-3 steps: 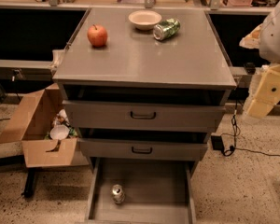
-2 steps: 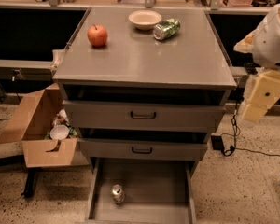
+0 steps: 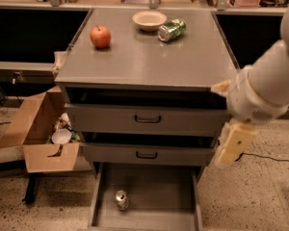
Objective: Pick 7up can from bottom drawer and place on counter
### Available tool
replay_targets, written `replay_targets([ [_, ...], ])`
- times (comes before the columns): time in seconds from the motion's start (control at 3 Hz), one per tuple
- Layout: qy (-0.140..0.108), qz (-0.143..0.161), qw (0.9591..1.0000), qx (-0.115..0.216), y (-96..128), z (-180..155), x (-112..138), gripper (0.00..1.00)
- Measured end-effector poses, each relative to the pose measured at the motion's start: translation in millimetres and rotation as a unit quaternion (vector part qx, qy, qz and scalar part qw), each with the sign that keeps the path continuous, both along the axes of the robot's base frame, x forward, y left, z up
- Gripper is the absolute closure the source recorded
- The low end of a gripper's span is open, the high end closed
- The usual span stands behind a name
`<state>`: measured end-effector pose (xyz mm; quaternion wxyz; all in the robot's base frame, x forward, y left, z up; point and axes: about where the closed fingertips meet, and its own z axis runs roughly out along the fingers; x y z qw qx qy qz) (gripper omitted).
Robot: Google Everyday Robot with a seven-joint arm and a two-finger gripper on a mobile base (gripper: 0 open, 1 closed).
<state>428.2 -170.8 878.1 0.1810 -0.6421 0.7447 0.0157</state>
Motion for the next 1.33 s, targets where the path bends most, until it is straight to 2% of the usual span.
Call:
replay_targets([
  [0.33, 0.019, 0.021, 0.9991, 0.033, 34.2, -62.1, -14.2, 0.0],
  [0.67, 0.06, 0.035, 0.9941, 0.083, 70.4, -117.5, -31.0, 0.0],
  [1.0, 0.055, 0.035, 0.9947, 0.08, 72.3, -116.5, -33.8, 0.0],
  [1.33, 0.061, 0.048, 0.9941, 0.076, 84.8, -157.3, -31.1, 0.0],
])
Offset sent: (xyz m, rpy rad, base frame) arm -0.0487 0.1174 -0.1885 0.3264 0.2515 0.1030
